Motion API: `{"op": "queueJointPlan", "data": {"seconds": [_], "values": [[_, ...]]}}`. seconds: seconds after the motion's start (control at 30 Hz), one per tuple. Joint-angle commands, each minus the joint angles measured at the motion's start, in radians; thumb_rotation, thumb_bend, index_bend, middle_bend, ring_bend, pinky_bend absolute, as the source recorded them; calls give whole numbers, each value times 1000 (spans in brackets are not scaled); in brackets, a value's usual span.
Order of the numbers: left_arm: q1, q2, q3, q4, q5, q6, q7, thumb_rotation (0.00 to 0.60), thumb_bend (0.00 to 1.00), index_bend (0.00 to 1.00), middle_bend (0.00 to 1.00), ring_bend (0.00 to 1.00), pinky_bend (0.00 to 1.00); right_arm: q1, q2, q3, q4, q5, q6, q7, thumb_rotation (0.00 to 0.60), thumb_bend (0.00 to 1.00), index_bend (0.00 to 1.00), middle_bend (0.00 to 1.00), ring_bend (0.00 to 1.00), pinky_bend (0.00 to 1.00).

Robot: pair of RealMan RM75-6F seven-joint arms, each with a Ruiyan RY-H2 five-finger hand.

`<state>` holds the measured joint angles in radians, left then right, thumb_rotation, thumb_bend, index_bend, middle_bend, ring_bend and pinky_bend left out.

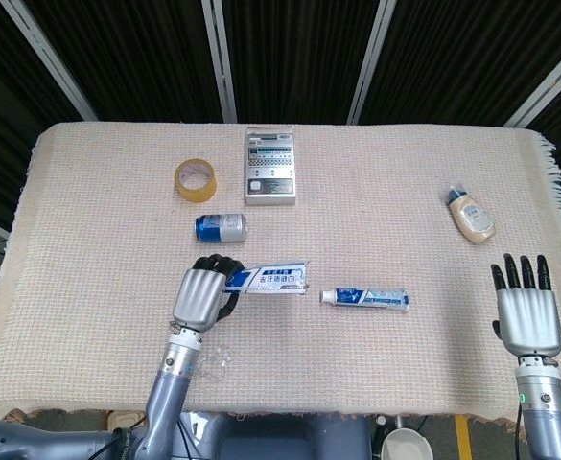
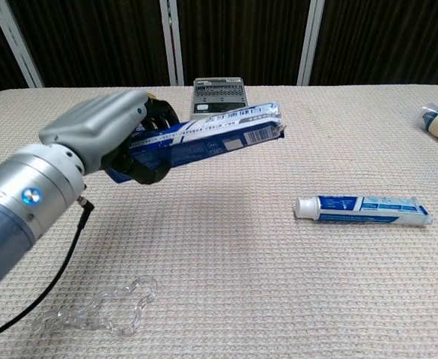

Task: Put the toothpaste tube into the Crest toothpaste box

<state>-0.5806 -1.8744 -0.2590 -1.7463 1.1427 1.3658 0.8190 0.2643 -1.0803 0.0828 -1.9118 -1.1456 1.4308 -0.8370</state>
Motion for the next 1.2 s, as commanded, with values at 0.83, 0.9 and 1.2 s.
{"op": "queueJointPlan", "data": {"seconds": [0.83, 0.9, 1.2], "values": [[3, 445, -119, -270, -85, -20, -171, 600, 394, 327, 328, 247, 290, 72, -164, -21, 31, -21, -101, 6, 600, 176, 198, 122, 94, 0], [2, 446, -111, -254, -57, -38, -232, 600, 394, 335, 329, 247, 290, 82, -182, -15, 39, -6, -112, -2, 600, 176, 198, 122, 94, 0], [-5, 473, -101, -262, -22, -142, -490, 600, 394, 344, 331, 247, 290, 140, -261, 30, 62, 73, -150, -33, 600, 176, 198, 127, 94, 0]]}}
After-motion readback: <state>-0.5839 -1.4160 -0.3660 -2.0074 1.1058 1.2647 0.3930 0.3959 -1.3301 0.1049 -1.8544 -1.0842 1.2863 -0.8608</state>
